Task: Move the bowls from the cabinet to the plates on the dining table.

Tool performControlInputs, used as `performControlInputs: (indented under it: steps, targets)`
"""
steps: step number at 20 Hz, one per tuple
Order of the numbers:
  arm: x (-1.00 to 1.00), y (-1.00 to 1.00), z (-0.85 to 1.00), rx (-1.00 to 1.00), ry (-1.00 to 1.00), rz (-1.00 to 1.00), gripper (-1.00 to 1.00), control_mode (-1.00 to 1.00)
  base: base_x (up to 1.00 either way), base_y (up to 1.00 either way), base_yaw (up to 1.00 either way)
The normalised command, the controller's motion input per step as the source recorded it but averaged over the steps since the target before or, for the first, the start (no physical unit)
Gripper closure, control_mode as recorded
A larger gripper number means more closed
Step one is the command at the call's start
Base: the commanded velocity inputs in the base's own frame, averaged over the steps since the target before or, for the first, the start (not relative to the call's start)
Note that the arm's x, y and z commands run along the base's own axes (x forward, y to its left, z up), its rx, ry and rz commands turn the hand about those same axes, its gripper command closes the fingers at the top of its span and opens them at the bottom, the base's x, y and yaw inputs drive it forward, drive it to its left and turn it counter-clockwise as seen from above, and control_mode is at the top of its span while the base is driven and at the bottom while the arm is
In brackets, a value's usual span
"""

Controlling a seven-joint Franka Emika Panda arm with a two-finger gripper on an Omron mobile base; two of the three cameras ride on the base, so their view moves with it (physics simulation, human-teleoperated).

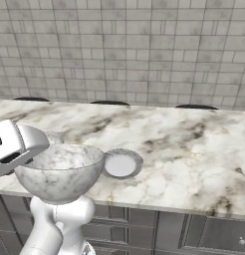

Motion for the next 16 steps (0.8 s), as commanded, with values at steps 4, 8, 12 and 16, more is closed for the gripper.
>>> performControlInputs:
  steps: [4, 8, 12, 16]
  targets:
    - [0.0, 0.0, 0.0, 0.0, 0.0, 0.0, 1.0, 1.0, 0.0, 0.0, 0.0]
    - [0.0, 0.0, 0.0, 0.0, 0.0, 0.0, 1.0, 1.0, 0.0, 0.0, 0.0]
    - [0.0, 0.0, 0.0, 0.0, 0.0, 0.0, 1.0, 1.0, 0.0, 0.0, 0.0]
    - [0.0, 0.0, 0.0, 0.0, 0.0, 0.0, 1.0, 1.0, 0.0, 0.0, 0.0]
